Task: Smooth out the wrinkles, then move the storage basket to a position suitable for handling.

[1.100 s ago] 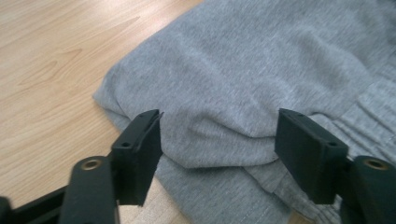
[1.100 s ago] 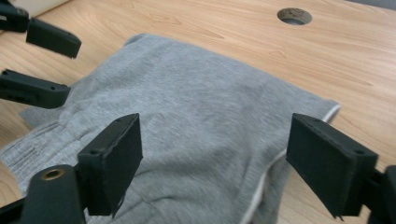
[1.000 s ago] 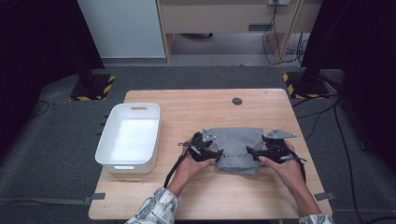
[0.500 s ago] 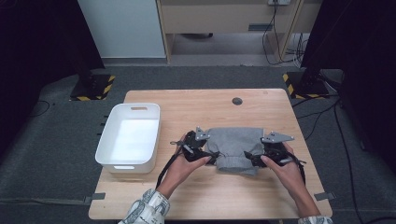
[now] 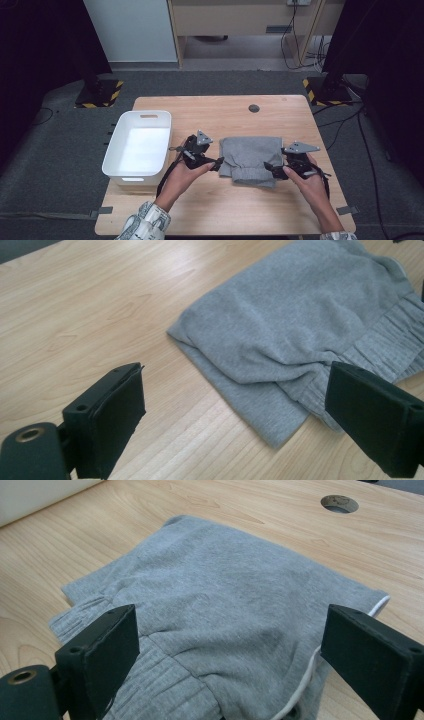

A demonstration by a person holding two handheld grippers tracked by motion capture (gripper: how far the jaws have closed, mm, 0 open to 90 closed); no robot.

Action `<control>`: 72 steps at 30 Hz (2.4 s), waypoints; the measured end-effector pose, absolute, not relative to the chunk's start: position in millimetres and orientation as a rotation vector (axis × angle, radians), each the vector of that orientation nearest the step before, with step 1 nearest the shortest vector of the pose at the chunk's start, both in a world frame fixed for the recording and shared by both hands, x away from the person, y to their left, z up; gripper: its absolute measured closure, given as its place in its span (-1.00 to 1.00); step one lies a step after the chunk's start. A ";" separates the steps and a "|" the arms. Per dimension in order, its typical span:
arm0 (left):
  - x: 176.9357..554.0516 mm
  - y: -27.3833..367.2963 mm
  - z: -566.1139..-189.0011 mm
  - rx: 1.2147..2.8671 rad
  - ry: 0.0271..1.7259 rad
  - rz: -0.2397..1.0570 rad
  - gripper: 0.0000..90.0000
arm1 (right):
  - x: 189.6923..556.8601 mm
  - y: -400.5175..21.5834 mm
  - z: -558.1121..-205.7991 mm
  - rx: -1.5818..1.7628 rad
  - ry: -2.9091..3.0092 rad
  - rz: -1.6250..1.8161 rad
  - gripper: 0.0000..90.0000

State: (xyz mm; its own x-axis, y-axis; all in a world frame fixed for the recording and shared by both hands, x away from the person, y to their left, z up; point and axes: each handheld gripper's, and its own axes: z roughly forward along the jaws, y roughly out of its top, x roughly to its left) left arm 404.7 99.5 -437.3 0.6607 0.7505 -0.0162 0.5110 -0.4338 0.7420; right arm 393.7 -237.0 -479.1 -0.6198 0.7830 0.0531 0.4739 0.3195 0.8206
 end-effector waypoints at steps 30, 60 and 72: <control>395.5 176.1 -396.2 2.086 1.071 0.507 -0.78 | 379.5 -238.7 -482.1 1.121 2.243 1.160 -0.86; 384.5 288.1 -387.8 2.039 1.255 0.609 -0.78 | 377.2 -242.1 -480.7 1.139 2.218 1.179 -0.88; 381.8 327.3 -390.3 2.009 1.350 0.638 -0.77 | 376.4 -241.4 -480.9 1.132 2.219 1.167 -0.89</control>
